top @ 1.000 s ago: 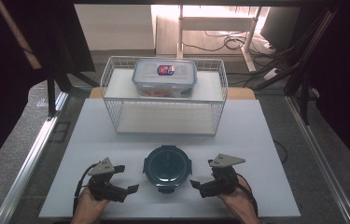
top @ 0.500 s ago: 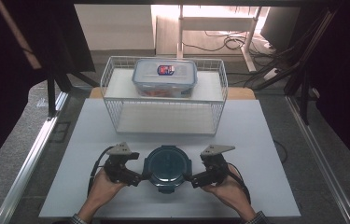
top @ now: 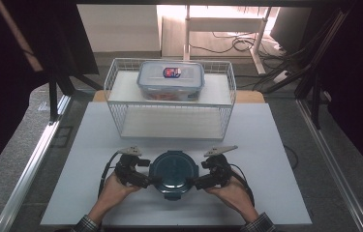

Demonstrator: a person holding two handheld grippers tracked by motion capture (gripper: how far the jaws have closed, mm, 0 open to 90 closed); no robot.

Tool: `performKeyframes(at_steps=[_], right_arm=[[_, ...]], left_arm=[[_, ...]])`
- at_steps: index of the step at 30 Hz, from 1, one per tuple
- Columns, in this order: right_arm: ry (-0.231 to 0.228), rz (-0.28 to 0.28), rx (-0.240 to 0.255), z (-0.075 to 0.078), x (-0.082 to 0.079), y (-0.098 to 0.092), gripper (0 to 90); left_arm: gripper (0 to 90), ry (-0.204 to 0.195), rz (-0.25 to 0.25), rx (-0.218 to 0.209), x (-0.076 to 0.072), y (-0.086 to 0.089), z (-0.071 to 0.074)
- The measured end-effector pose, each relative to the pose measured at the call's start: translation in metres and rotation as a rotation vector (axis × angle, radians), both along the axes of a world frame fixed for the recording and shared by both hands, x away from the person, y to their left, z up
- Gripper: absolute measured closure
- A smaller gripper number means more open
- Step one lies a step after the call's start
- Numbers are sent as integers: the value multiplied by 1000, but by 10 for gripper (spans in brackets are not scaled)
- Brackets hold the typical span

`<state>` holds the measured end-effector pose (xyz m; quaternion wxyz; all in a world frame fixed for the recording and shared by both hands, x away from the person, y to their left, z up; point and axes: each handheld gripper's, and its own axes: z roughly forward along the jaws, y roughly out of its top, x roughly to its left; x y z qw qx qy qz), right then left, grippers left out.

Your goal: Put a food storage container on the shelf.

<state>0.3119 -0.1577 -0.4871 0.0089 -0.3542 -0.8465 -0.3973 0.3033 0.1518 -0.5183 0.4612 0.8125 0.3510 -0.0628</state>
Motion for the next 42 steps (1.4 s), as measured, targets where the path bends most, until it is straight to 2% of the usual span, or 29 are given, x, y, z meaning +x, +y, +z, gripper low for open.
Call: performKeyframes(at_steps=[2, 3, 4, 6, 7, 9, 11, 14, 15, 19, 22, 26, 29, 30, 32, 36, 38, 42], right_arm=[[43, 9, 20, -4, 1, 0, 92], [85, 24, 34, -8, 2, 0, 112], [85, 24, 34, -8, 2, 0, 112], [138, 35, 61, -10, 3, -1, 155], [145, 30, 62, -10, 2, -1, 160], [166, 29, 60, -9, 1, -3, 186], [174, 32, 59, -8, 0, -4, 215], [210, 36, 78, -7, -3, -7, 304], [215, 45, 92, -6, -7, -9, 337], [206, 57, 84, -4, -9, -11, 365], [228, 64, 98, -6, -6, -14, 371], [229, 42, 144, -6, -2, -19, 379], [255, 35, 187, -7, 1, -21, 379], [277, 31, 214, -8, 2, -22, 400], [285, 22, 221, -8, 2, -22, 412], [294, 0, 237, -6, -2, -25, 448], [304, -7, 260, -7, -3, -28, 465], [311, -4, 273, -7, -5, -31, 487]], left_arm=[[55, 31, -22, -24, 0, -2, -3], [112, 42, -43, -29, -1, -2, -3], [112, 52, -45, -26, -2, -3, -3], [133, 79, -34, -30, -2, -1, -2], [152, 89, -32, -38, -3, 1, -2], [231, 94, -34, -55, -6, 7, -2], [256, 90, -37, -53, -11, 10, 0], [347, 91, -19, -64, -20, 17, 4], [407, 93, -14, -76, -22, 19, 4], [448, 95, -5, -106, -27, 23, 4], [467, 96, 5, -124, -27, 23, 4], [485, 72, -7, -137, -28, 22, 6], [507, 45, -20, -142, -30, 20, 8], [511, 43, -21, -142, -31, 20, 9], [513, 47, -15, -149, -31, 21, 8], [533, 79, 4, -191, -30, 25, 3], [538, 78, 8, -195, -31, 25, 3], [547, 88, 16, -213, -34, 27, 1]])
